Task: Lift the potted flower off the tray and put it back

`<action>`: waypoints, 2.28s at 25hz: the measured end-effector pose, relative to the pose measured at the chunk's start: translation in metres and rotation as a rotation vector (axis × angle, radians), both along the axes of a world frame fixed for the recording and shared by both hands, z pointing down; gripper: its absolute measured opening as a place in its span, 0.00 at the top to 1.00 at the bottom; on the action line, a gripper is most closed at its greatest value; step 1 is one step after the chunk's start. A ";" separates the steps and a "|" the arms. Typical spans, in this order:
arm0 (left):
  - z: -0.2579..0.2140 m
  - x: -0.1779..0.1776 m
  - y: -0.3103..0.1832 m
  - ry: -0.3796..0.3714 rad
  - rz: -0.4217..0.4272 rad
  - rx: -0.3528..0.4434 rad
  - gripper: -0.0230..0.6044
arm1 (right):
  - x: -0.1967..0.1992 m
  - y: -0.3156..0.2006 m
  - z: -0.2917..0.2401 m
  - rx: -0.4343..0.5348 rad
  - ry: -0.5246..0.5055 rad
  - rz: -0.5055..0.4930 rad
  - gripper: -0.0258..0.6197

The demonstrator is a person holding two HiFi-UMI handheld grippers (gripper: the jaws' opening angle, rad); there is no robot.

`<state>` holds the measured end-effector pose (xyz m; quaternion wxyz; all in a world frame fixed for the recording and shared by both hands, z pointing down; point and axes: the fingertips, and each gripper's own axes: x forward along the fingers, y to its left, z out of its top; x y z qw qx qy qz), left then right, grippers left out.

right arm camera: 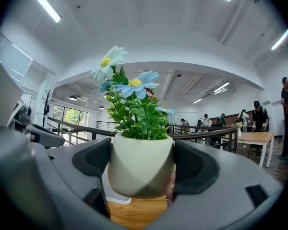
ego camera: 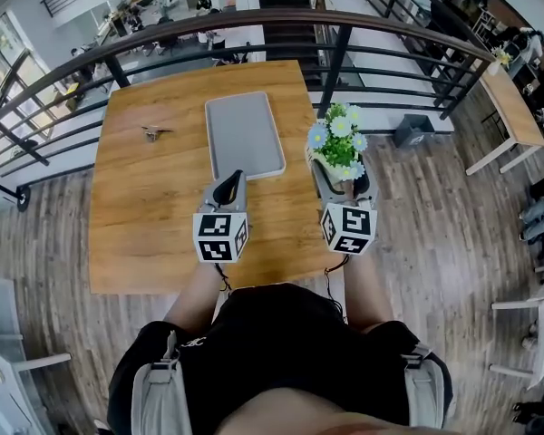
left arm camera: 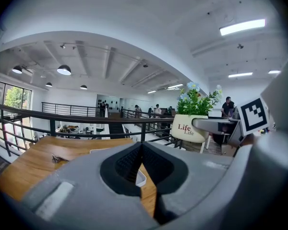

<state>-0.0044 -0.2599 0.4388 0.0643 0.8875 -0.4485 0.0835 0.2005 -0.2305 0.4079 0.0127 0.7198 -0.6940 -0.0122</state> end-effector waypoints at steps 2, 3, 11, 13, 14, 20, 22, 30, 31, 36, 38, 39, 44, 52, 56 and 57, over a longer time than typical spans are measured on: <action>0.001 -0.001 -0.001 -0.005 -0.002 0.000 0.94 | -0.002 -0.003 0.001 0.001 0.002 -0.005 0.32; 0.001 -0.002 -0.002 -0.007 -0.005 0.000 0.94 | -0.003 -0.005 0.002 0.001 0.002 -0.008 0.32; 0.003 -0.033 -0.007 -0.023 -0.062 -0.005 0.94 | -0.031 -0.034 0.010 -0.008 -0.015 -0.066 0.32; 0.004 -0.047 -0.009 -0.025 -0.088 -0.010 0.94 | -0.042 -0.045 0.013 -0.011 -0.018 -0.085 0.32; 0.006 -0.055 -0.011 -0.026 -0.102 -0.013 0.94 | -0.049 -0.051 0.014 -0.013 -0.018 -0.093 0.32; 0.015 -0.102 -0.016 -0.032 -0.192 -0.032 0.94 | -0.084 -0.088 0.034 -0.050 -0.036 -0.149 0.32; 0.020 -0.119 -0.019 -0.036 -0.222 -0.043 0.94 | -0.097 -0.100 0.046 -0.069 -0.043 -0.167 0.32; 0.050 -0.184 -0.045 -0.051 -0.322 -0.102 0.94 | -0.134 -0.162 0.101 -0.156 -0.048 -0.186 0.32; 0.054 -0.191 -0.050 -0.052 -0.329 -0.112 0.94 | -0.138 -0.171 0.108 -0.169 -0.048 -0.182 0.32; 0.076 -0.218 -0.074 -0.061 -0.347 -0.171 0.94 | -0.147 -0.212 0.146 -0.238 -0.031 -0.155 0.32; 0.088 -0.227 -0.082 -0.066 -0.353 -0.199 0.94 | -0.150 -0.227 0.165 -0.270 -0.009 -0.141 0.32; 0.093 -0.231 -0.085 -0.069 -0.354 -0.213 0.94 | -0.150 -0.234 0.173 -0.286 0.002 -0.131 0.32; 0.118 -0.243 -0.103 -0.082 -0.348 -0.265 0.94 | -0.147 -0.260 0.211 -0.350 0.014 -0.088 0.32; 0.132 -0.240 -0.109 -0.102 -0.338 -0.293 0.94 | -0.144 -0.264 0.260 -0.440 0.000 -0.064 0.32; 0.131 -0.235 -0.107 -0.108 -0.334 -0.288 0.94 | -0.143 -0.257 0.279 -0.477 0.011 -0.062 0.32; 0.131 -0.234 -0.106 -0.108 -0.333 -0.286 0.94 | -0.142 -0.255 0.283 -0.486 0.013 -0.062 0.33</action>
